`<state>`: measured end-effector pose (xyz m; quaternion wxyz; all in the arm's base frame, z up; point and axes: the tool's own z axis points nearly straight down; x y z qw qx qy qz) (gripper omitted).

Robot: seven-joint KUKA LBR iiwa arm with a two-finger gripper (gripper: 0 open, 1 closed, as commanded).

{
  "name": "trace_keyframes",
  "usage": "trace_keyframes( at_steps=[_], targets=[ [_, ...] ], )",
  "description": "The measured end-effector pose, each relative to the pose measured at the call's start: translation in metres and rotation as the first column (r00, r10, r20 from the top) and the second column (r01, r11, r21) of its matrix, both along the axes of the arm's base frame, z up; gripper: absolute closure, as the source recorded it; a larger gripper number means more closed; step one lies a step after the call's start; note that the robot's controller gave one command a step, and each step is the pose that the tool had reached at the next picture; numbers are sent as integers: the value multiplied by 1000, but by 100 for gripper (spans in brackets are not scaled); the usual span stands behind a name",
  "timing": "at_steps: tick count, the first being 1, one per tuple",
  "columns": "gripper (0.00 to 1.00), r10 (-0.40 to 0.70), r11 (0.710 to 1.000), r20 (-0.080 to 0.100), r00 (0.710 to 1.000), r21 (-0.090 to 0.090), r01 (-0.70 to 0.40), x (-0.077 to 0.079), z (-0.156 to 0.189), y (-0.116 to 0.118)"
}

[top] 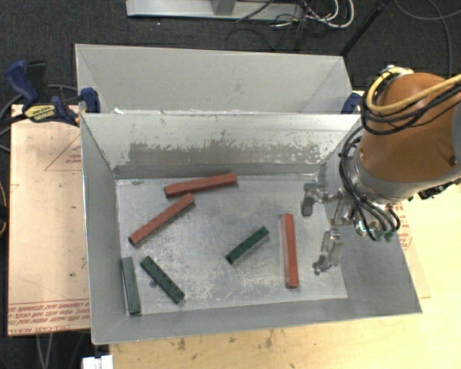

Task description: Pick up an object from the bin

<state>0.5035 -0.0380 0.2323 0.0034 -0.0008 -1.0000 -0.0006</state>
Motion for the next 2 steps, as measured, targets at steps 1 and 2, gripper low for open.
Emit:
trace_keyframes(
  at_steps=[1,2],
  targets=[
    [0,450,893,5,893,2,-450,57,-165,64],
    [0,473,881,14,881,-2,-473,75,-131,75]
  ],
)
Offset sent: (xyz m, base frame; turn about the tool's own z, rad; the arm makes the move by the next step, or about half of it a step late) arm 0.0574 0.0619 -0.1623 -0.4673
